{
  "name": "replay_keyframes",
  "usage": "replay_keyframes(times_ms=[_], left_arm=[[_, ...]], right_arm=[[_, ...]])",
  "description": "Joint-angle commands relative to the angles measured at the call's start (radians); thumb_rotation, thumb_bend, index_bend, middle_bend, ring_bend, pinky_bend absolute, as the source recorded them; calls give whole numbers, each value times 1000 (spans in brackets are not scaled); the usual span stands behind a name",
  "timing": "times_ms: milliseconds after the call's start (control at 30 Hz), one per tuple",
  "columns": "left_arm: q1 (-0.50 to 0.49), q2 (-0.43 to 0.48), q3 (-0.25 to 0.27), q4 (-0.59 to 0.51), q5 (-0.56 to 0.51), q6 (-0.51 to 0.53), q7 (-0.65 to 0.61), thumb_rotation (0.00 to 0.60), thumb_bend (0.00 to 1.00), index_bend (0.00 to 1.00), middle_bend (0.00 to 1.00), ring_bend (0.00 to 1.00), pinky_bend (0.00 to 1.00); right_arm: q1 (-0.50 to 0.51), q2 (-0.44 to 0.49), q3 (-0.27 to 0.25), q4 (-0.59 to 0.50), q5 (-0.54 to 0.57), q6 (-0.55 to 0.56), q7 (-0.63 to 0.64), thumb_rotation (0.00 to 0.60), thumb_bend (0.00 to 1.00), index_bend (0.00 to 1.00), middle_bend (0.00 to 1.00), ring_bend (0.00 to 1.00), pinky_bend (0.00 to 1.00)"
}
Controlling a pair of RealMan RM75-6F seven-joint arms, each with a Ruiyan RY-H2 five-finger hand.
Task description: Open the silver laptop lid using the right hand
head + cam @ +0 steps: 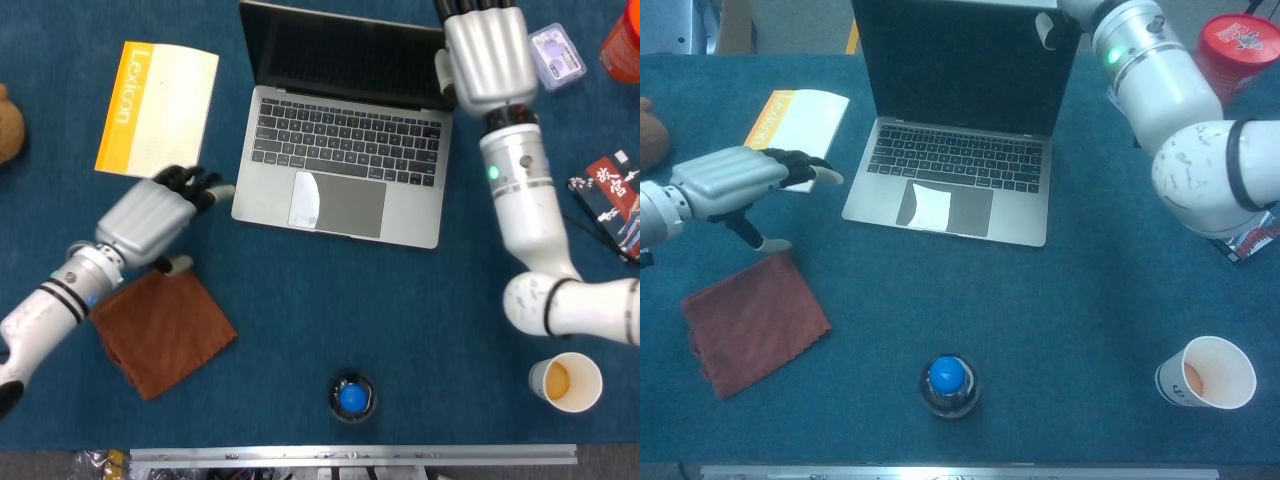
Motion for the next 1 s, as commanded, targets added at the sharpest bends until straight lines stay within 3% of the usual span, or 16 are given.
replay_keyframes(times_ms=[33,333,567,833,1000], left_arm=[[34,33,-16,-27,-26,56,23,600,224,120,80,52,92],[132,94,-42,-60,-93,195,37,600,224,126,116,61,92],[221,144,-61,-101,-157,308,62,600,224,127,117,62,92],[330,178,-80,-144,-184,455,30,600,224,128,120,62,92],[400,186,-74,-145,-134,551,-39,600,224,128,126,62,92]], right_arm=[[-40,57,-14,-76,-13,22,25,600,424,19,114,0,14],[-177,222,-118,-248,-110,84,91,600,425,19,114,0,15],[-325,338,-220,-351,-220,150,215,600,425,19,115,0,18],[-463,388,-312,-385,-347,236,310,600,425,19,123,0,22],[-536,399,-348,-390,-418,292,350,600,425,19,123,0,22]])
